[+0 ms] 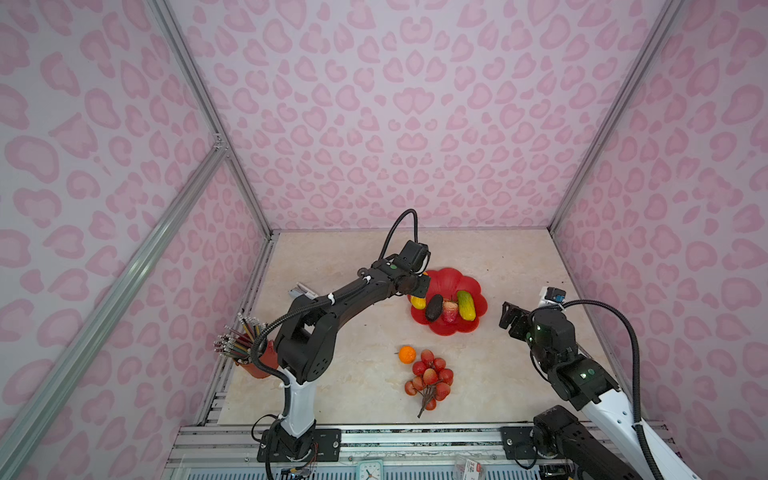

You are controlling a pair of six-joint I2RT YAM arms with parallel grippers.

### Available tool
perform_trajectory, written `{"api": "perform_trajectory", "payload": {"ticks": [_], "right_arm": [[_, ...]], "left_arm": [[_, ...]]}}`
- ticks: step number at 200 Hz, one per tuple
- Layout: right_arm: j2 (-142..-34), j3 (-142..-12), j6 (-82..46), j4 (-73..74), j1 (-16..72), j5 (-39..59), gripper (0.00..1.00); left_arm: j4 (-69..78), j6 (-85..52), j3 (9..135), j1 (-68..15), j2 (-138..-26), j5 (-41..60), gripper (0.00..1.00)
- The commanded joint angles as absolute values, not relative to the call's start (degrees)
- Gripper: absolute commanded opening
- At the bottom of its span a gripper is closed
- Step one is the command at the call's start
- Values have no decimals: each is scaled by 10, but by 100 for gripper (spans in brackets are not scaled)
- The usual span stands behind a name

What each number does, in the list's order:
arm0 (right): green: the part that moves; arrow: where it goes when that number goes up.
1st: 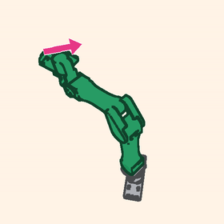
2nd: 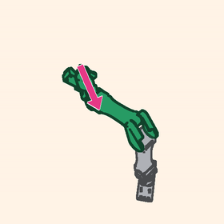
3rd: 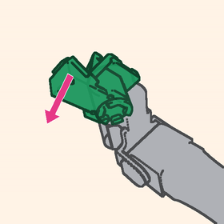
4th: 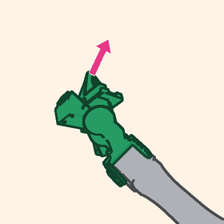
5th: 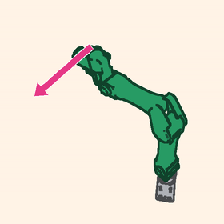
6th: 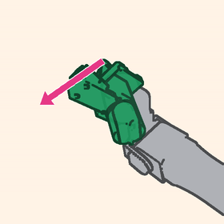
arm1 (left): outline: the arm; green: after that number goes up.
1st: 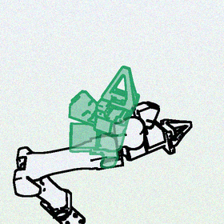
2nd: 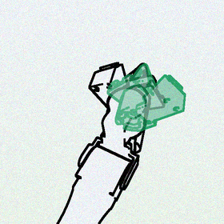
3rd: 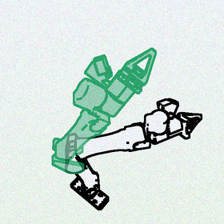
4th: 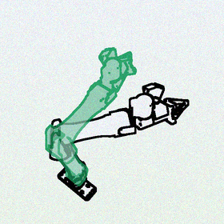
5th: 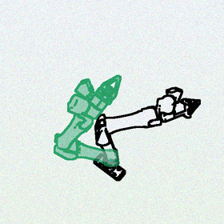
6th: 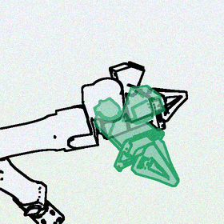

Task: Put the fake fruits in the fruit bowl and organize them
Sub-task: 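Lift the mango into the red bowl with the left gripper and release, then grasp the orange tangerine with the right gripper while the left gripper withdraws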

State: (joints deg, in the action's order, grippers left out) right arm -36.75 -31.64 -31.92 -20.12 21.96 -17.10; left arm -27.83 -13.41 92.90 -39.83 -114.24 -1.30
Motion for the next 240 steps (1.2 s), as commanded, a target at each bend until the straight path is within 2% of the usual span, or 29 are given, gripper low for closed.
{"api": "perform_trajectory", "payload": {"ticks": [1, 19, 60, 89, 133, 167, 202, 240], "right_arm": [[-361, -318, -319, -225, 216, -178, 96], [-359, -321, -315, -230, 215, -180, 96], [-355, -323, -315, -228, 213, -180, 95], [-369, -331, -309, -224, 214, -169, 94], [-426, -348, -295, -196, 218, -98, 89], [-489, -374, -275, -176, 280, -80, 88], [-606, -448, -254, -208, 383, -105, 87], [-742, -504, -258, -178, 468, -66, 84]], "left_arm": [[-314, -124, 962, -402, -1179, -19, 38], [-316, -126, 974, -405, -1198, -16, 40], [-315, -143, 973, -406, -1191, -17, 57], [-289, -150, 953, -405, -1136, -18, 68], [-221, -162, 904, -399, -1013, -37, 72], [-124, -226, 777, -365, -879, -70, 79], [-22, -324, 575, -301, -724, -84, 86], [-1, -378, 413, -252, -568, -127, 97]]}}
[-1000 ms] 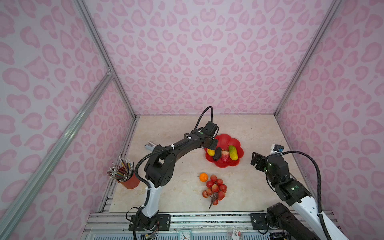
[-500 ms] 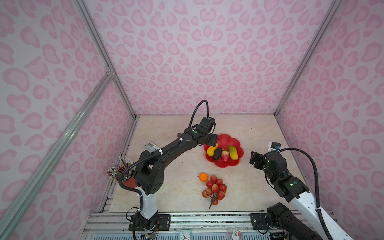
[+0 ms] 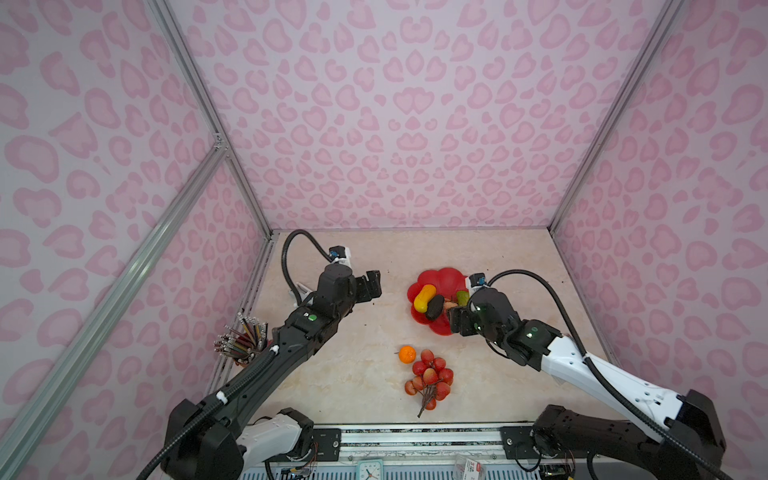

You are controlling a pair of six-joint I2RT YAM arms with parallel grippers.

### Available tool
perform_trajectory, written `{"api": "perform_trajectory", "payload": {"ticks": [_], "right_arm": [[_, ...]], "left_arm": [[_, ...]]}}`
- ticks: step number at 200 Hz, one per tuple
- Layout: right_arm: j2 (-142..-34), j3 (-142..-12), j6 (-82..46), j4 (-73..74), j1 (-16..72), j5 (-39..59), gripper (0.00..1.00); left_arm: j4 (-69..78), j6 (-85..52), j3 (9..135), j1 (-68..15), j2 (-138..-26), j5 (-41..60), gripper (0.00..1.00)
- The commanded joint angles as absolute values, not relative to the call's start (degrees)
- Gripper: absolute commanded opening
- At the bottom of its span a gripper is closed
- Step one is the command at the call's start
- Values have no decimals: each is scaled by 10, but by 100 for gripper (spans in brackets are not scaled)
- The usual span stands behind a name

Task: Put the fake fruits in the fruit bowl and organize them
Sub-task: 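Grasp the orange tangerine with the right gripper while the left gripper withdraws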

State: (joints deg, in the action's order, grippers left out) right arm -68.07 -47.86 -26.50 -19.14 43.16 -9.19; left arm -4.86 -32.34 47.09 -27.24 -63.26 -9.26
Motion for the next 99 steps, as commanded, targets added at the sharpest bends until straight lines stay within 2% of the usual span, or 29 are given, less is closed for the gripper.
{"api": "perform_trajectory", "payload": {"ticks": [1, 45, 74, 99], "right_arm": [[-746, -506, -257, -178, 470, -64, 84], [-925, -618, -254, -223, 535, 2, 76], [-994, -649, -268, -214, 561, 27, 74], [-1032, -668, -273, -232, 569, 9, 73]], "left_arm": [[-2, -378, 412, -251, -565, -128, 97], [-37, -394, 306, -235, -410, -188, 99], [-60, -390, 272, -234, -337, -214, 97], [-84, -383, 268, -233, -314, -223, 97]]}}
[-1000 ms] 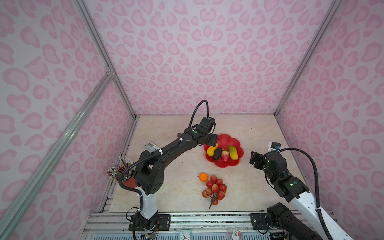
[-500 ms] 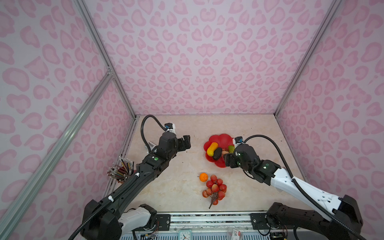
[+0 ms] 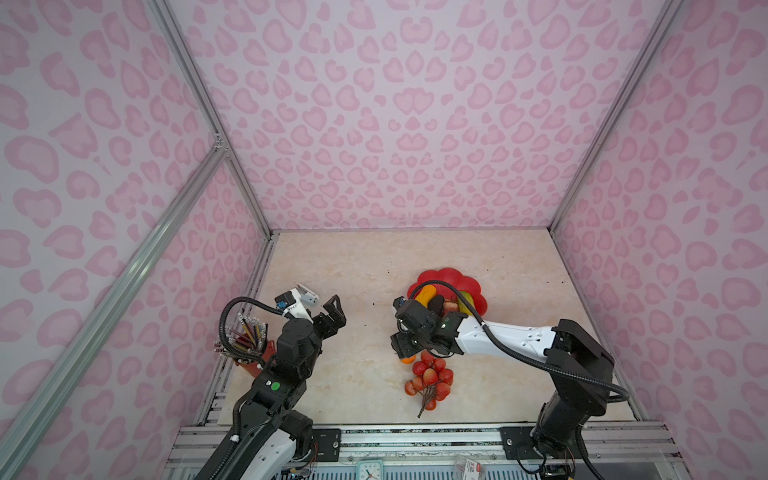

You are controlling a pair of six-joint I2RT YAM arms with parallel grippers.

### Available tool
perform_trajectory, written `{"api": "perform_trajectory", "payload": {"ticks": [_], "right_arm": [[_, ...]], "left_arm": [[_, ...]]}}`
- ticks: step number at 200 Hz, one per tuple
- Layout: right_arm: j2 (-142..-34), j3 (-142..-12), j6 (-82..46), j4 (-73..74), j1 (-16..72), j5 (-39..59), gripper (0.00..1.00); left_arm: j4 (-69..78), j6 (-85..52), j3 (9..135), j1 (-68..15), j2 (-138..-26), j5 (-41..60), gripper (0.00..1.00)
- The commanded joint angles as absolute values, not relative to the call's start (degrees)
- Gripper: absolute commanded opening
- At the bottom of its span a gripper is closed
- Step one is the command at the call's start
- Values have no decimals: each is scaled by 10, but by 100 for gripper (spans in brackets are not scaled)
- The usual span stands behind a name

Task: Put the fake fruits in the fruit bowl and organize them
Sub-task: 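Grasp the orange tangerine with the right gripper while the left gripper withdraws, then carry the tangerine into the red bowl with the right gripper and release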

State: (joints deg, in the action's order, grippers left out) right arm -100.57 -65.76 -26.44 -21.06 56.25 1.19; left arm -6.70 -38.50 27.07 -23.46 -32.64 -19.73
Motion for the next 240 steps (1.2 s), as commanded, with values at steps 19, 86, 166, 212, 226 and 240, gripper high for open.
{"api": "perform_trajectory", "payload": {"ticks": [19, 86, 166, 212, 226, 240], "right_arm": [[-1046, -668, -278, -233, 571, -1, 72], [-1084, -675, -288, -224, 579, -5, 59], [-1043, -707, -285, -193, 559, -29, 31], [-963, -692, -266, -177, 468, -39, 31], [-942, -683, -259, -172, 430, -40, 31], [-928, -670, -263, -164, 386, -43, 31]], "left_arm": [[-96, -382, 268, -233, -313, -223, 97], [-98, -381, 268, -233, -323, -214, 97], [-105, -383, 264, -233, -331, -203, 97], [-101, -382, 267, -233, -350, -162, 98], [-98, -376, 266, -233, -356, -143, 98], [-97, -371, 264, -233, -364, -117, 99]]}}
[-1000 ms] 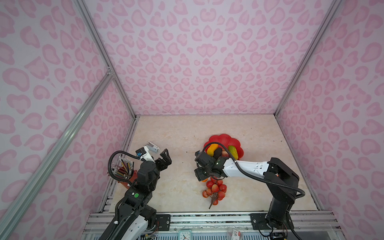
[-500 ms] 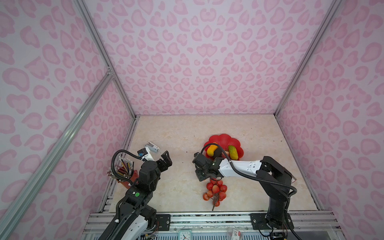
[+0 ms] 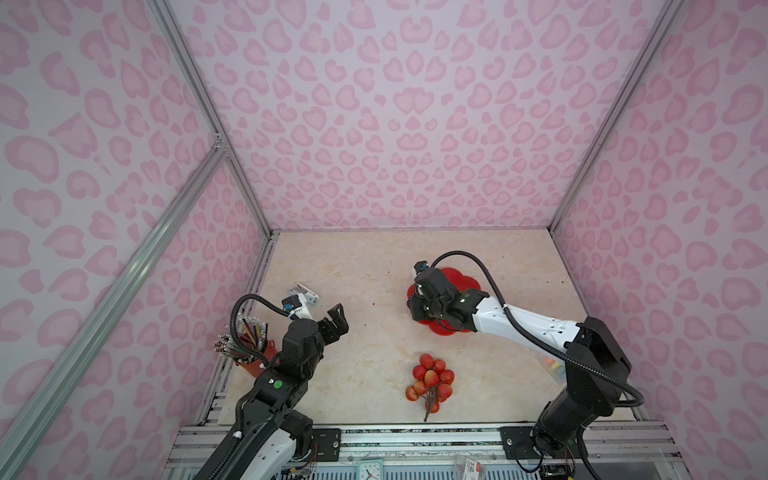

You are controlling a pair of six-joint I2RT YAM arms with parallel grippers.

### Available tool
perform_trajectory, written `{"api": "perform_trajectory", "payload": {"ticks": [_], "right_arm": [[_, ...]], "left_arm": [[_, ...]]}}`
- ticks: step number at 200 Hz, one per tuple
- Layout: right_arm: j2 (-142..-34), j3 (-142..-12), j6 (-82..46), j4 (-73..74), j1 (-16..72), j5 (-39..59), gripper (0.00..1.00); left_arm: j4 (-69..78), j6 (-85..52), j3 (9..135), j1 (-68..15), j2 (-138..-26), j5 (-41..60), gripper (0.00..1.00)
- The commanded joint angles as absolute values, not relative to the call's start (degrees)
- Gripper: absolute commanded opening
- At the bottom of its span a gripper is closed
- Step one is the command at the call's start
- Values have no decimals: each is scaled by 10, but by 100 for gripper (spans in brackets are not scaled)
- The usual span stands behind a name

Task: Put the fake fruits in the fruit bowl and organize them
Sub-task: 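Carry the tangerine into the red bowl with the right gripper and release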

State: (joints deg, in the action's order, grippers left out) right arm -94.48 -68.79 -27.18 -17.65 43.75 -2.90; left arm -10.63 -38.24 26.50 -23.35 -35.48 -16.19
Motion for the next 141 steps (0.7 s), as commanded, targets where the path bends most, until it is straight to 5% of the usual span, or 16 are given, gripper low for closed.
{"api": "perform_trajectory", "payload": {"ticks": [1, 85, 141], "right_arm": [[-927, -670, -263, -163, 383, -43, 31], [-1003, -690, -231, -129, 255, -61, 33], [-1103, -759, -221, -137, 250, -74, 36]], "left_arm": [[-97, -371, 264, -233, -364, -115, 99], [-92, -344, 236, -239, -389, 137, 90], [-125, -339, 240, -319, -397, 179, 88]]}}
